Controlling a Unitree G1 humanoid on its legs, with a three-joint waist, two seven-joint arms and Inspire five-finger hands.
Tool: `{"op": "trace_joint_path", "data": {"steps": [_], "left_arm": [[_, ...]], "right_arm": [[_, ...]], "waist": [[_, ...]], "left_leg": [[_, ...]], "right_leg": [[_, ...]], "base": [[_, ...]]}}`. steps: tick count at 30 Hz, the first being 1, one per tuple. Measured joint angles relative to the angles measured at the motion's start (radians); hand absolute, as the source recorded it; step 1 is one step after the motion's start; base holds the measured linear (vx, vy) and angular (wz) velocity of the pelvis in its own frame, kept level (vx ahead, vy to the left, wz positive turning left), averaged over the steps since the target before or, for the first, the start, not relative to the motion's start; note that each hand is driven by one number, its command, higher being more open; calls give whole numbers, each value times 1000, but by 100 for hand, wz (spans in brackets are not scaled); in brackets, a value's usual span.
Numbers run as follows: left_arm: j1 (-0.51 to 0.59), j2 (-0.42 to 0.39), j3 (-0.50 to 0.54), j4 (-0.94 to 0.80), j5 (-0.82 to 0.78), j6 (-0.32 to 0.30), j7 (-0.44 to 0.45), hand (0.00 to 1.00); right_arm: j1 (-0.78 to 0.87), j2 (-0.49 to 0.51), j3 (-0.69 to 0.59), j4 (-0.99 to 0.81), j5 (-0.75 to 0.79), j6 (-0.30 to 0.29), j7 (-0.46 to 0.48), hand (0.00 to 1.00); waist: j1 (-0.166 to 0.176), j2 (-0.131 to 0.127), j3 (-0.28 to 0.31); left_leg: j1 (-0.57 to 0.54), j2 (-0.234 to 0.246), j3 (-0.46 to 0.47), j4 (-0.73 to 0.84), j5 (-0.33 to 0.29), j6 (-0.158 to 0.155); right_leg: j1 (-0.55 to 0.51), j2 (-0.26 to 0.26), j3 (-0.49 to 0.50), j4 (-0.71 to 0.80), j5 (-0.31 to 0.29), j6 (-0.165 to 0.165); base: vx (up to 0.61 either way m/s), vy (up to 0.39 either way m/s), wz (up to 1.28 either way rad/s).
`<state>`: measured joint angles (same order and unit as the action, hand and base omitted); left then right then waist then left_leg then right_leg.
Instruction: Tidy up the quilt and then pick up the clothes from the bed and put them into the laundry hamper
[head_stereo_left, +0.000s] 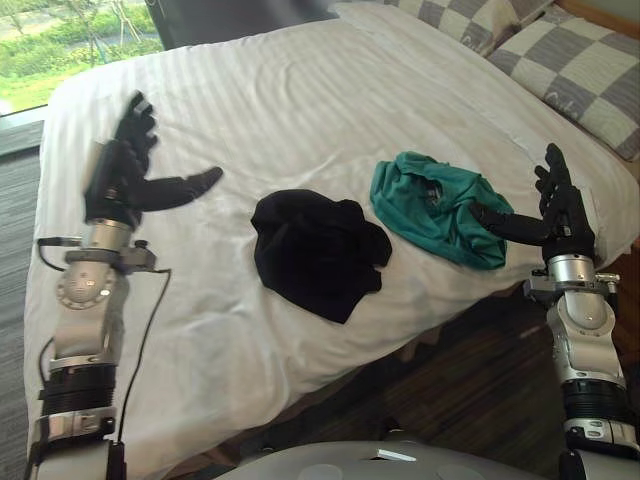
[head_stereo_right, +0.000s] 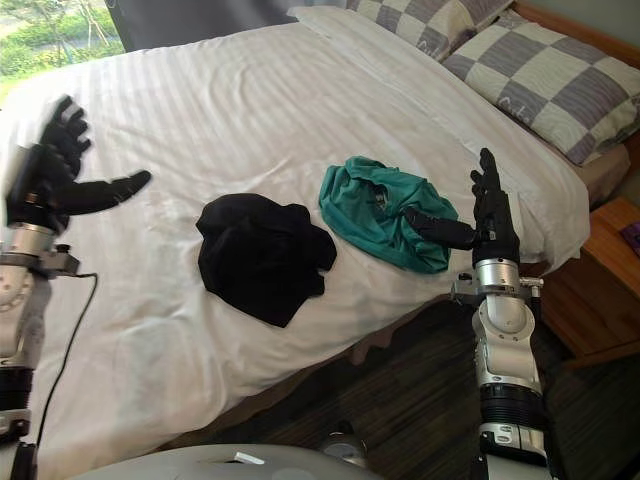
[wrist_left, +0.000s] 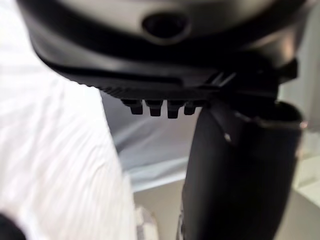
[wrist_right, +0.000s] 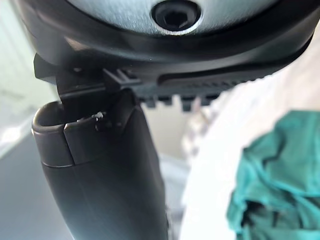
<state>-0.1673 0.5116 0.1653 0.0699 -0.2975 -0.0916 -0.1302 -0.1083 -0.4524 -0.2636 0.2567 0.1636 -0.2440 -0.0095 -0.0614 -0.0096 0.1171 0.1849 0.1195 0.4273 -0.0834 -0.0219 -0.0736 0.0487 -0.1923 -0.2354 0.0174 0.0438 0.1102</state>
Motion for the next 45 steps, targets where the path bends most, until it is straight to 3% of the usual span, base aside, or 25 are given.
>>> {"op": "trace_joint_path", "data": {"steps": [2,8,15,19,23,24,29,33,34,38,41,45], "left_arm": [[-2,-31,-112,0,80,26,-25,100],[-42,-90,-314,63,235,78,-91,100],[-42,-114,-364,204,427,139,-53,100],[-64,-114,-413,268,622,183,-18,100],[-134,-115,-446,331,776,209,17,100],[-164,-119,-446,354,821,212,31,0],[-270,-125,-443,435,904,247,114,0],[-321,-141,-418,489,933,292,213,0],[-334,-144,-412,515,931,293,241,0],[-363,-138,-392,540,863,274,319,0],[-328,-71,-387,426,708,213,293,0],[-227,-35,-332,221,457,149,161,0]], "right_arm": [[46,36,4,-60,-4,3,-6,100],[96,84,40,-131,-43,3,-7,100],[164,101,10,-206,-40,2,27,100],[181,99,-32,-236,-36,3,72,100],[148,76,-41,-265,-16,3,93,100],[122,59,-40,-269,-15,3,99,100],[4,-20,-40,-270,19,18,114,100],[-70,-80,-40,-270,42,40,165,100],[-73,-104,-40,-270,42,52,185,100],[-78,-178,-38,-267,43,98,237,100],[-144,-235,-22,-218,42,160,257,100],[-237,-319,-19,-116,47,239,259,100]], "waist": [[-3,6,12],[-29,13,15],[-82,17,15],[-90,18,15],[-107,42,36],[-113,50,49],[-113,44,87],[-121,43,107],[-124,43,108],[-136,19,128],[-129,-10,154],[-72,3,171]], "left_leg": [[2,0,17,0,-5,-7],[20,-4,70,0,-17,-17],[51,-4,137,-1,-33,-28],[36,-5,164,-2,-35,-29],[-13,-5,171,-1,-23,-18],[-30,-5,175,3,-20,-13],[-102,9,198,44,-23,-22],[-108,50,282,42,20,-56],[-108,60,291,34,35,-71],[-95,65,285,-5,65,-77],[-119,66,241,-4,79,-68],[-164,80,169,22,90,-73]], "right_leg": [[-7,1,25,0,3,5],[-24,4,113,0,4,5],[-35,7,195,-4,17,9],[-71,18,245,-7,37,6],[-125,20,275,-8,68,-8],[-142,21,290,-9,77,-7],[-202,22,327,-13,77,-3],[-222,39,328,-15,52,12],[-224,47,323,-15,53,13],[-222,57,293,0,55,10],[-219,44,247,5,57,9],[-219,36,154,23,58,8]], "base": [[10,0,-12],[-2,4,-23],[-31,-11,-30],[-68,-39,-22],[-91,-48,-4],[-116,-49,-3],[-133,-105,-5],[-86,-132,-1],[-42,-102,0],[-29,-67,7],[-5,-17,37],[51,-22,61]]}}
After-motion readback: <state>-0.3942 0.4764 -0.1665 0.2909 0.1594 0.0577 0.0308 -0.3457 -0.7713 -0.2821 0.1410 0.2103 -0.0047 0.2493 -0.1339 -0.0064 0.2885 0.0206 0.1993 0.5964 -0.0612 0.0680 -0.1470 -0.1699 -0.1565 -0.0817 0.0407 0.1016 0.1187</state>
